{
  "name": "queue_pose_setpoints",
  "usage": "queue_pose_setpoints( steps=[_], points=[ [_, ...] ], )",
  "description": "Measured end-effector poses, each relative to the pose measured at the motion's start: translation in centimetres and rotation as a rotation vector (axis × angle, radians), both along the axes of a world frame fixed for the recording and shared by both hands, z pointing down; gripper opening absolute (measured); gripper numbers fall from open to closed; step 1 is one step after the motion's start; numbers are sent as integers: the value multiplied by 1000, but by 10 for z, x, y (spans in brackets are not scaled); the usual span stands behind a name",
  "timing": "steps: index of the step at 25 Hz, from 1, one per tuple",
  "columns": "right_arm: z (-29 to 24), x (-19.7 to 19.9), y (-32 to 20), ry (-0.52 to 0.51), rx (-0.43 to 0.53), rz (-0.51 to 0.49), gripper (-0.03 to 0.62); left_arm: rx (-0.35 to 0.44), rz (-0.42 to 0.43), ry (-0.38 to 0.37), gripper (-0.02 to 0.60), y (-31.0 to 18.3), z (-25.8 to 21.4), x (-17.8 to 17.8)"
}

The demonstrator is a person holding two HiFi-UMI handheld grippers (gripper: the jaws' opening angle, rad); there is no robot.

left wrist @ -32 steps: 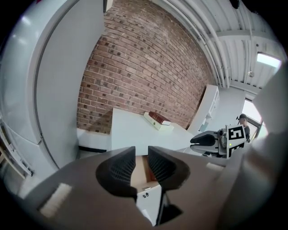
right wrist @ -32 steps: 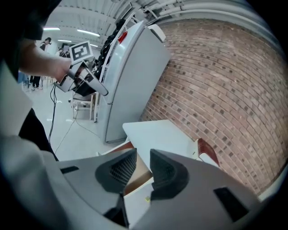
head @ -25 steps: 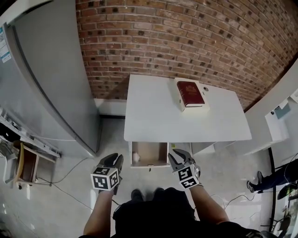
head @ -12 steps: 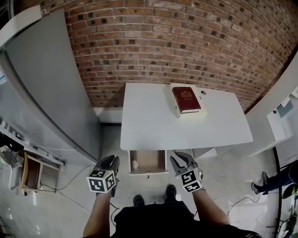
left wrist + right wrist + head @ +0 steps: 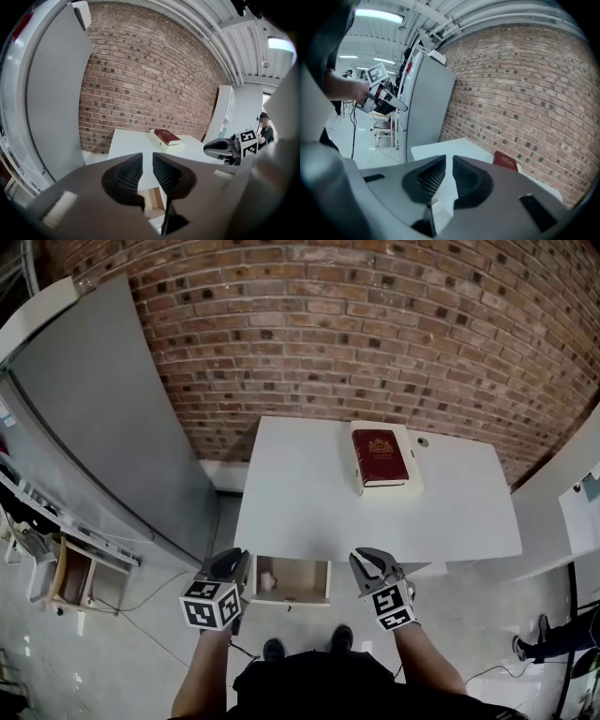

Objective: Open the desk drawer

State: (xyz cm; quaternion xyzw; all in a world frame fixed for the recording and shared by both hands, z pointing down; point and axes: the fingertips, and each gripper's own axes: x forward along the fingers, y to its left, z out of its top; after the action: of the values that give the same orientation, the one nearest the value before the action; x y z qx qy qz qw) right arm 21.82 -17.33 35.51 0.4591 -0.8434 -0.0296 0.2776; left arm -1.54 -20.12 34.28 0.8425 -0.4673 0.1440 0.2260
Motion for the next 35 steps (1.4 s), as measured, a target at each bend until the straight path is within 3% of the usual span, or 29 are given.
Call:
queue_pose_setpoints(
  steps=[7, 16, 25, 29, 35],
  points=[
    [-18, 18, -15, -72, 18, -154, 27, 29, -42, -19, 71, 9, -20, 51],
    [-68, 11, -6, -114, 108, -316, 14, 69, -117, -23, 69, 20, -38, 49],
    [-94, -15, -5, -119, 166, -300, 12, 145, -130, -27, 64, 11, -72, 10],
    [-91, -24, -9, -61, 181, -267, 12, 140, -145, -31, 61, 12, -71, -10],
    [-84, -31, -5, -72, 153, -242, 12, 137, -152, -24, 57, 14, -68, -23]
  ],
)
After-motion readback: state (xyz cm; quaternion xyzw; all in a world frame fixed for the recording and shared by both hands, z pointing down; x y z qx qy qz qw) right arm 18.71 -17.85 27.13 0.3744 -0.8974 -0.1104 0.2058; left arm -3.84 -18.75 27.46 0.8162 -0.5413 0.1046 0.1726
